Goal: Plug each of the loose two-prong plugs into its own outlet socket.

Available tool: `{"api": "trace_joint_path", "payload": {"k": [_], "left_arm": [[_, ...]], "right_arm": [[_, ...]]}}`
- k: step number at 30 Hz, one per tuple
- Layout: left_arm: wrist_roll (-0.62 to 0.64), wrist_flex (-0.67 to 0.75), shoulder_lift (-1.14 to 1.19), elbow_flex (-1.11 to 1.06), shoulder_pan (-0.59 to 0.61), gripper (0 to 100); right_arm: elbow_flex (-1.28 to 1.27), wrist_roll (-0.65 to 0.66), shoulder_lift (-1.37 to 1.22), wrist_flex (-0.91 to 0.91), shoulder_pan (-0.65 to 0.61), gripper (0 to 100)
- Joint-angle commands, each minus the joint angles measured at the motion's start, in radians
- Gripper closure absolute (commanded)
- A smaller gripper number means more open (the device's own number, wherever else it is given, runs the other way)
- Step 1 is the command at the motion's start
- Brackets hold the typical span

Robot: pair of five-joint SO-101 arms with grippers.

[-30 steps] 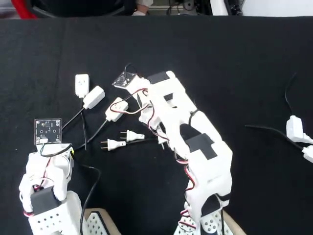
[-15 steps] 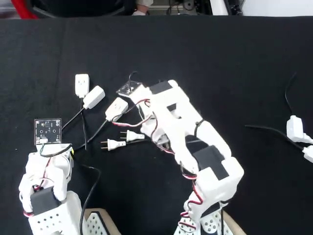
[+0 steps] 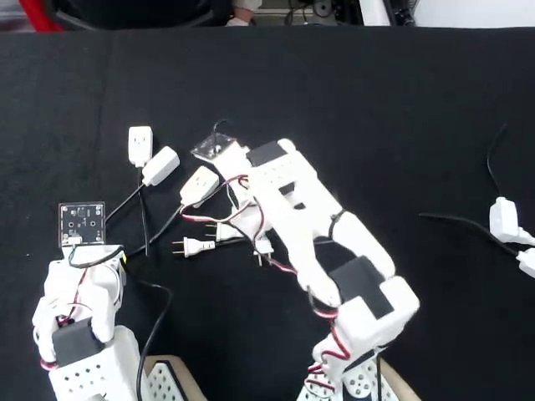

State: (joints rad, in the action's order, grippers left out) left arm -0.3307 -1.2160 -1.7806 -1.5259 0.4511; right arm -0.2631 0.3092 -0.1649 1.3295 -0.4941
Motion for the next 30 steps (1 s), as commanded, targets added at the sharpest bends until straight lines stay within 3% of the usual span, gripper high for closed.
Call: {"api": "trace_joint_path", "payload": {"k": [1,7,13,20,30], "left_arm": [[-0.008,0.018,0.002,0.010,0.002,82],[-0.008,0.017,0.002,0.010,0.002,82],[-0.008,0.017,0.002,0.010,0.002,82],[-0.008,0.017,0.002,0.010,0.002,82],[-0.008,0.018,0.002,0.010,0.001,82]], "right_arm": [[-0.015,-0.011,0.082,0.006,-0.044,83.9],[-0.038,-0.160,0.082,0.017,-0.144,84.0],[-0.036,-0.399,0.082,0.012,-0.146,83.9],[-0.036,-0.425,0.047,0.011,-0.069,83.9],[0.093,-0.466,-0.205,0.031,-0.135,84.3]]}}
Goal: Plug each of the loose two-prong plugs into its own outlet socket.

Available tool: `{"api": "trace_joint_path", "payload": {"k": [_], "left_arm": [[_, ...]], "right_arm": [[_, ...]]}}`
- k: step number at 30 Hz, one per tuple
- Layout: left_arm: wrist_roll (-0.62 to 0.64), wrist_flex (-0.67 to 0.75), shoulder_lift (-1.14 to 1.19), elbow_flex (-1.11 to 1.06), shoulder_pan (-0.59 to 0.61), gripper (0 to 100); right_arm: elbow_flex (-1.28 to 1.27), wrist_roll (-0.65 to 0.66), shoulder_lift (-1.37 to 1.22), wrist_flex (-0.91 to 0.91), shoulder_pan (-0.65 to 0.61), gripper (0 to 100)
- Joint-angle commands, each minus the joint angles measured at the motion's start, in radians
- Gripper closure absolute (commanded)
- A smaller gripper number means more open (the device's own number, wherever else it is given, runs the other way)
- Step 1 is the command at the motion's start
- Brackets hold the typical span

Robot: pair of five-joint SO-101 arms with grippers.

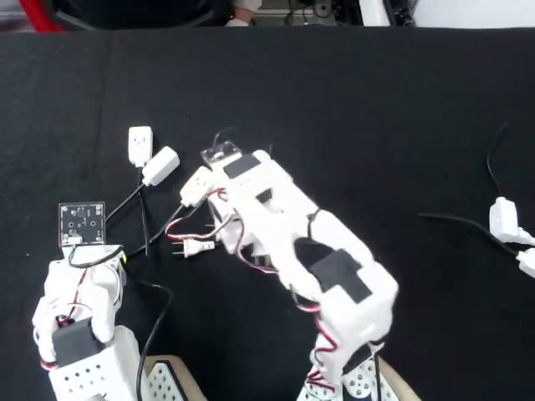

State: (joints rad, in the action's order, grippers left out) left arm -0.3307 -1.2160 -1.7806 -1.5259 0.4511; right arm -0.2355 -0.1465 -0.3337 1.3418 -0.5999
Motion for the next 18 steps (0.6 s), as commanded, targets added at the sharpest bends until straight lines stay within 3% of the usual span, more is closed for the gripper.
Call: {"api": "trace_joint_path", "payload": {"k": [1,7,18], "left_arm": [[-0.008,0.018,0.002,0.010,0.001,82],[-0.008,0.018,0.002,0.010,0.001,82],[-0.008,0.017,0.002,0.010,0.001,82]], "right_arm": [[0.082,-0.011,-0.054,0.028,-0.031,84.4],[0.168,0.011,-0.077,0.114,0.005,89.4],[0.171,0.242,-0.001,0.140,0.057,89.6]]}}
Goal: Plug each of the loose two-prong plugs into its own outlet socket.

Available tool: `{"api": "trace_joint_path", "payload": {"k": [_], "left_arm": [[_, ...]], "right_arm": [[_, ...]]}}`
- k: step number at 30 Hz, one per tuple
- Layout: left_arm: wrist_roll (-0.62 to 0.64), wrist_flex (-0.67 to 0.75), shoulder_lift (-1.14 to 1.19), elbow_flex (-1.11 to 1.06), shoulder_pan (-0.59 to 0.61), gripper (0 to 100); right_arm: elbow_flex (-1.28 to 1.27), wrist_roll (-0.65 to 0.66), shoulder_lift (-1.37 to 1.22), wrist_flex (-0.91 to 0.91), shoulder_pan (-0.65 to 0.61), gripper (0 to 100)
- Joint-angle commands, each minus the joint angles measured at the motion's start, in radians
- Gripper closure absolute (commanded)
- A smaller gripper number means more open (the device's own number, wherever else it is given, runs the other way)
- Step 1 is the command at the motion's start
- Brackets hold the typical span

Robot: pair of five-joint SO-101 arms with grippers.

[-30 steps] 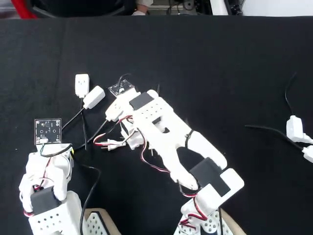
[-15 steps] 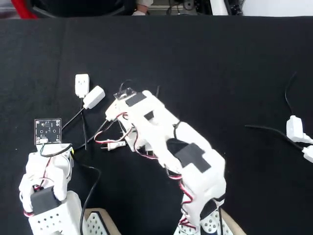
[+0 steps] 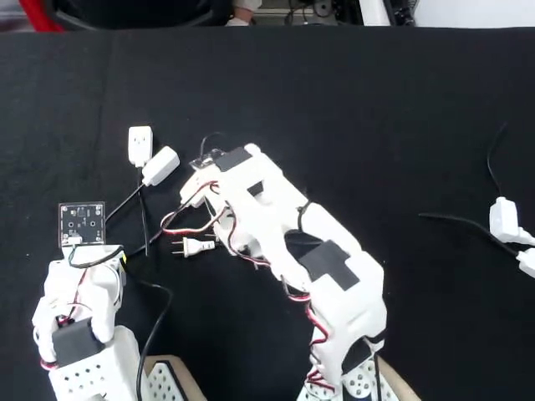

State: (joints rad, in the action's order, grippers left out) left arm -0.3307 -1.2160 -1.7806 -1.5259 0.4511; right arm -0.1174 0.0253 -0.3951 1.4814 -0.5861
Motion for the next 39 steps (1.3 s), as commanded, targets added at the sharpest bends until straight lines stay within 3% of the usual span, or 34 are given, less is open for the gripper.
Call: {"api": "trace_joint_path", "payload": {"k": [1,5,9,14,20,27,33,39], "left_arm": [[-0.008,0.017,0.002,0.010,0.001,82],[-0.008,0.017,0.002,0.010,0.001,82],[-0.008,0.017,0.002,0.010,0.001,82],[-0.008,0.015,0.002,0.010,0.001,82],[-0.008,0.014,0.002,0.010,0.001,82],[-0.071,0.020,0.002,-0.010,0.001,82],[-0.091,0.017,0.002,-0.019,0.001,82],[-0.091,0.015,0.002,-0.019,0.001,82]], "right_arm": [[0.058,0.109,0.061,0.000,0.064,89.6],[0.054,0.331,0.058,-0.023,0.167,89.5],[0.058,0.348,0.061,-0.041,0.256,89.5],[0.053,0.385,0.061,-0.032,0.255,89.0],[0.059,0.388,0.062,-0.031,0.258,74.0],[0.039,0.333,0.220,0.009,0.264,78.9],[-0.094,0.269,0.355,0.002,0.132,81.5],[-0.199,0.261,0.298,-0.150,0.140,81.5]]}}
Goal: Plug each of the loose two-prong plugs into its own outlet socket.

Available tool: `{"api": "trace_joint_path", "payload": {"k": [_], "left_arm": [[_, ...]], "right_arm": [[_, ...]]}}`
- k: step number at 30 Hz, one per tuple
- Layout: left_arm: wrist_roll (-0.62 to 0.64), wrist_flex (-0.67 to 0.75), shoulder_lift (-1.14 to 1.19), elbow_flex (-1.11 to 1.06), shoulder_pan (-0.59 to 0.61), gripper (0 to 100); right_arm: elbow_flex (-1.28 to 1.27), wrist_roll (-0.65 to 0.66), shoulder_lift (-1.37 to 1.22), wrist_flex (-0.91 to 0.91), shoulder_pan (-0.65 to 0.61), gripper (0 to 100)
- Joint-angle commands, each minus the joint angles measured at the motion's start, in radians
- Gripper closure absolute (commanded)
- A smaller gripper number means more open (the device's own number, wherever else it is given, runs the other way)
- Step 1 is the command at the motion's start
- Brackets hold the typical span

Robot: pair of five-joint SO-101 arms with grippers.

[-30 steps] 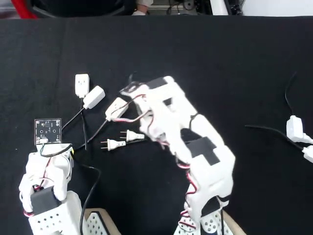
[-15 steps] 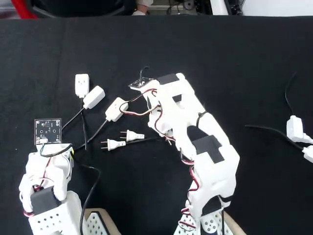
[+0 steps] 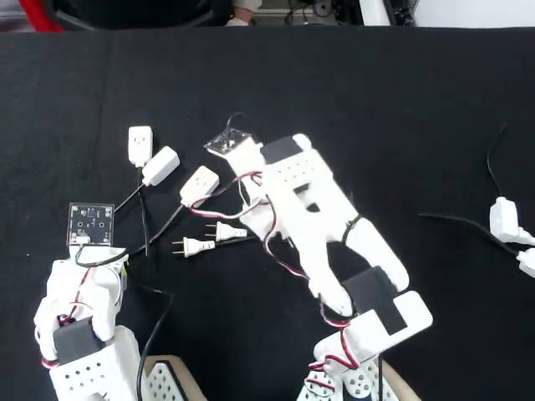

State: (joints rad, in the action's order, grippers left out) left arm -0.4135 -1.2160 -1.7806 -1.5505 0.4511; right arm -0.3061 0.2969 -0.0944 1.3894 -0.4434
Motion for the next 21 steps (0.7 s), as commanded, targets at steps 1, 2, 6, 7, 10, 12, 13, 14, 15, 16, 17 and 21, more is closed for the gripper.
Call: {"api": "trace_joint_path", "payload": {"k": [1,2,6,7,10,12,13,14,15,16,17,21], "left_arm": [[-0.008,0.015,0.002,0.005,0.001,82],[-0.008,0.015,0.002,0.005,0.001,82],[-0.008,0.018,0.002,0.004,0.001,82],[-0.008,0.018,0.002,0.004,0.001,82],[-0.008,0.018,0.002,0.004,0.001,82],[-0.008,0.018,0.002,0.004,0.001,82],[-0.008,0.018,0.002,0.004,0.001,82],[-0.008,0.018,0.002,0.004,0.001,82],[-0.008,0.018,0.002,0.004,0.001,82],[-0.008,0.018,0.002,0.004,0.001,82],[-0.008,0.018,0.002,0.004,0.001,82],[-0.008,0.018,0.002,0.004,0.001,82]], "right_arm": [[-0.013,-0.011,-0.013,-0.064,-0.003,81.5],[-0.015,-0.011,-0.021,-0.064,-0.002,81.5],[-0.016,-0.011,-0.041,-0.069,-0.002,81.5],[-0.018,-0.009,-0.041,-0.069,-0.002,81.5],[-0.019,-0.009,-0.041,-0.068,-0.002,81.5],[-0.036,-0.009,-0.041,-0.071,-0.002,81.4],[-0.045,-0.009,-0.038,-0.071,-0.002,81.4],[-0.053,-0.009,-0.033,-0.071,-0.002,81.4],[-0.056,-0.009,-0.033,-0.071,-0.003,81.4],[-0.056,-0.009,-0.033,-0.071,-0.003,81.4],[-0.056,-0.009,-0.035,-0.075,-0.005,81.4],[-0.064,-0.009,-0.042,-0.112,0.000,81.4]]}}
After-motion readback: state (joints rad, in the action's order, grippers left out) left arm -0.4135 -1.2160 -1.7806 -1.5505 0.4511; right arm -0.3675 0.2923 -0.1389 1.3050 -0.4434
